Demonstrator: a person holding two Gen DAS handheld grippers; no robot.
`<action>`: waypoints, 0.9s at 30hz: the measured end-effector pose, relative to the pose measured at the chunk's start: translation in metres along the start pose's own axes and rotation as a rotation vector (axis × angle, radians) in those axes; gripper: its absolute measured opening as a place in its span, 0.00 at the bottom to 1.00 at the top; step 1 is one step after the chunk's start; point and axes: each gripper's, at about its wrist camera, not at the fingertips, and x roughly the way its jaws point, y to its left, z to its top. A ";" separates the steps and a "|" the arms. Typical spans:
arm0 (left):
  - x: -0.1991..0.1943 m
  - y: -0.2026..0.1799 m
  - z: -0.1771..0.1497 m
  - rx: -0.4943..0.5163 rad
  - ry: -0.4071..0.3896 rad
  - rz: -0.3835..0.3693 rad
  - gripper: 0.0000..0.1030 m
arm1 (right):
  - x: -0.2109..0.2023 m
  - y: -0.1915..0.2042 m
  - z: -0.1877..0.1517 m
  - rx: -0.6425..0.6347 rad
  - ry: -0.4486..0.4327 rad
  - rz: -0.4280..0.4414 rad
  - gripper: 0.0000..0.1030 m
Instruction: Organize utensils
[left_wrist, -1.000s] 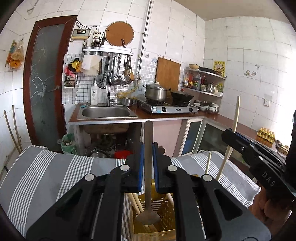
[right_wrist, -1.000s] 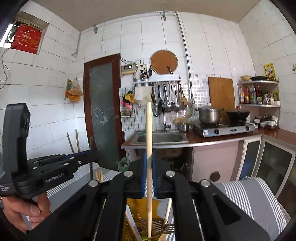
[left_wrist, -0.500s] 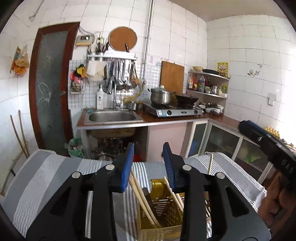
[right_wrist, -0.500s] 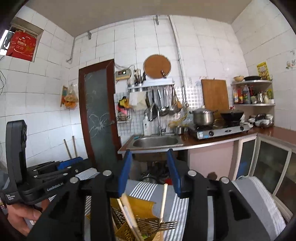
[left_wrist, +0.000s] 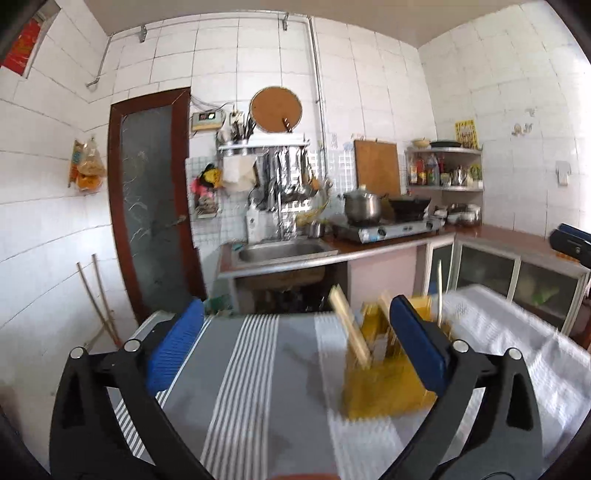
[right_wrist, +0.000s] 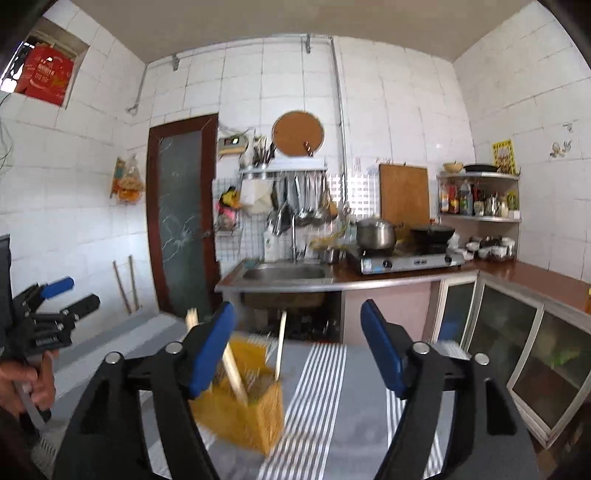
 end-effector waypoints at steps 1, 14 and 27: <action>-0.012 0.005 -0.020 -0.012 0.017 0.014 0.95 | -0.009 0.002 -0.015 -0.005 0.012 -0.007 0.74; -0.085 0.013 -0.145 -0.153 0.070 0.019 0.95 | -0.078 0.039 -0.147 -0.003 0.061 -0.037 0.75; -0.079 -0.006 -0.153 -0.100 0.058 0.055 0.95 | -0.075 0.037 -0.152 -0.013 0.035 -0.094 0.77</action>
